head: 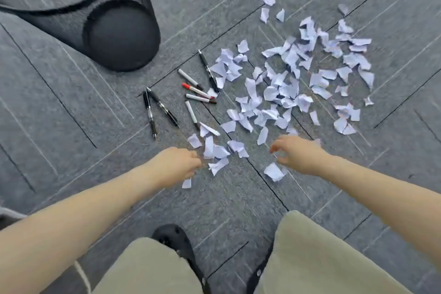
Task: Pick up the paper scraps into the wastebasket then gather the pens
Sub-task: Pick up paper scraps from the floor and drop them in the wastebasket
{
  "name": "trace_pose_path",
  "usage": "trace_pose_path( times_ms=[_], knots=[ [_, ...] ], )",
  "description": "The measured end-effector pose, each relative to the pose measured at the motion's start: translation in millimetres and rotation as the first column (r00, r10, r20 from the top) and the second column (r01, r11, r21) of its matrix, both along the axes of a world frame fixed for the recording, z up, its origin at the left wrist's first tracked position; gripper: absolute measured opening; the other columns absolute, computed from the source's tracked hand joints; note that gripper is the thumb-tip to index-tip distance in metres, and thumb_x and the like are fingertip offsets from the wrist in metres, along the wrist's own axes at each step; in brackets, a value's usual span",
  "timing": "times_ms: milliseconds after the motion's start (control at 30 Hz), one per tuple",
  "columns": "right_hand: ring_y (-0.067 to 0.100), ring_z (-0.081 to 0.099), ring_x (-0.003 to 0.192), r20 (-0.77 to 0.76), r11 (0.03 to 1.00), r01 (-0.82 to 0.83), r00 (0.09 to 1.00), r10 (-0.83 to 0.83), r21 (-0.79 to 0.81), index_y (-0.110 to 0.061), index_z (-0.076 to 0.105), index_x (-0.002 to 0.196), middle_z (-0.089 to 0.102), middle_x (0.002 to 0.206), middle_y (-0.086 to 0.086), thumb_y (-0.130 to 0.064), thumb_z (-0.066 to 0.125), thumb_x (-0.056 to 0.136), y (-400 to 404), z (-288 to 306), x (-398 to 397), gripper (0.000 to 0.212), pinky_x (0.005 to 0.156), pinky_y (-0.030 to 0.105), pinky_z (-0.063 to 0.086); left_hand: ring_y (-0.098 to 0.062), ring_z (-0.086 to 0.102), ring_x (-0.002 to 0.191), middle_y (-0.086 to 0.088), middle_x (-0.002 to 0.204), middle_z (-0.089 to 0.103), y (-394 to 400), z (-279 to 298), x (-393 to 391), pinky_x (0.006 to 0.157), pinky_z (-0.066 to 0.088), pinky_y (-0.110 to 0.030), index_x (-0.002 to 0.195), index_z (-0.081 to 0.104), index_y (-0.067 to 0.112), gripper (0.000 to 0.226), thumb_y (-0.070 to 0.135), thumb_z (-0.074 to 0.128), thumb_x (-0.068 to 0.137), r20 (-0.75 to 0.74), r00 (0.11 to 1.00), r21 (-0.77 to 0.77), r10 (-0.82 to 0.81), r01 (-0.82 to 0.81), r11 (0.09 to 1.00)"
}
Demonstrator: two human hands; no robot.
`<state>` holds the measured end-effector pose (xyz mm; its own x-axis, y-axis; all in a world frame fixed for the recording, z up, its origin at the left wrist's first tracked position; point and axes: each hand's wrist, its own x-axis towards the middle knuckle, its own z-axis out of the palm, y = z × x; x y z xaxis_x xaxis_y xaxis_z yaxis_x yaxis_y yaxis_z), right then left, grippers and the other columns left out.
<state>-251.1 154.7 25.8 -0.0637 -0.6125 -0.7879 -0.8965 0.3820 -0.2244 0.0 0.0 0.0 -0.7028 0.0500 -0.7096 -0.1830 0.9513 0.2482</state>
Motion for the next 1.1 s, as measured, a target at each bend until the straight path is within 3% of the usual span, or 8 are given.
trace_pose_path(
  times_ms=[133,300,500,667,833,967,1033,1100],
  knots=[
    [0.019,0.053,0.108,-0.023,0.978,-0.204,0.979,0.203,-0.034,-0.025,0.047,0.126,0.047,0.129,-0.003,-0.039,0.058,0.086,14,-67,6,0.044,0.087,0.035,0.047,-0.023,0.054,0.108,-0.003,0.121,0.051,13,-66,19,0.082,0.047,-0.037,0.119,0.048,0.018,0.042,0.036,0.06,0.084,-0.028,0.999,-0.027,-0.036,0.035,0.999],
    [0.014,0.048,0.114,-0.022,0.922,-0.359,0.933,0.36,-0.144,-0.029,0.039,0.133,0.039,0.134,-0.009,-0.054,0.06,0.079,35,-99,-13,0.063,0.093,0.027,0.04,-0.018,0.061,0.065,0.0,0.083,0.063,28,-102,49,0.043,0.049,-0.026,0.089,0.047,0.02,0.069,0.038,0.086,0.036,-0.297,0.951,-0.095,-0.085,0.06,0.994],
    [0.016,0.064,0.084,-0.065,0.845,-0.463,0.884,0.464,-0.268,-0.027,0.055,0.113,0.058,0.112,-0.003,-0.063,0.076,0.051,60,-106,-25,0.075,0.066,0.029,0.052,-0.022,0.06,0.078,-0.003,0.095,0.059,26,-93,34,0.056,0.049,-0.033,0.096,0.044,0.018,0.042,0.027,0.076,0.069,-0.201,0.964,-0.053,-0.174,0.166,0.985],
    [0.015,0.063,0.067,-0.047,0.747,-0.514,0.835,0.548,-0.423,-0.026,0.056,0.101,0.062,0.099,-0.003,-0.037,0.086,0.048,74,-117,-20,0.062,0.055,0.025,0.05,-0.026,0.053,0.106,-0.005,0.12,0.048,26,-95,27,0.084,0.044,-0.039,0.112,0.046,0.014,0.018,0.013,0.041,0.095,0.1,0.99,0.123,-0.101,0.089,0.988],
    [0.019,0.062,0.058,-0.001,0.73,-0.369,0.893,0.45,-0.575,-0.021,0.067,0.08,0.065,0.081,-0.001,-0.025,0.062,0.077,71,-129,-15,0.008,0.046,0.025,0.046,-0.011,0.057,0.087,0.01,0.094,0.059,32,-79,3,0.078,0.047,-0.031,0.077,0.046,0.026,0.016,0.024,0.054,0.09,-0.041,0.935,0.294,0.353,-0.327,0.898],
    [0.016,0.061,0.07,0.238,0.918,0.126,0.971,-0.036,-0.377,-0.016,0.067,0.093,0.065,0.083,-0.004,-0.023,0.061,0.086,56,-110,9,0.011,0.061,0.028,0.05,-0.015,0.052,0.078,0.01,0.079,0.05,49,-71,-18,0.071,0.044,-0.032,0.071,0.044,0.022,0.022,0.028,0.055,0.09,-0.068,0.888,0.29,0.455,-0.419,0.86],
    [0.01,0.052,0.059,0.375,0.875,0.41,0.877,-0.3,-0.259,-0.018,0.062,0.088,0.062,0.075,-0.006,-0.027,0.06,0.087,41,-104,23,0.01,0.056,0.021,0.041,-0.02,0.053,0.081,0.006,0.083,0.044,53,-77,-25,0.066,0.04,-0.031,0.076,0.051,0.02,0.019,0.032,0.054,0.091,-0.135,0.881,0.202,0.454,-0.424,0.883],
    [0.006,0.042,0.052,0.42,0.853,0.474,0.834,-0.356,-0.217,-0.016,0.059,0.08,0.056,0.066,-0.007,-0.03,0.064,0.085,18,-103,35,0.016,0.052,0.019,0.033,-0.026,0.055,0.085,0.002,0.087,0.042,56,-84,-29,0.064,0.038,-0.03,0.08,0.058,0.014,0.022,0.034,0.054,0.09,-0.193,0.864,0.135,0.464,-0.445,0.885]
  ],
)
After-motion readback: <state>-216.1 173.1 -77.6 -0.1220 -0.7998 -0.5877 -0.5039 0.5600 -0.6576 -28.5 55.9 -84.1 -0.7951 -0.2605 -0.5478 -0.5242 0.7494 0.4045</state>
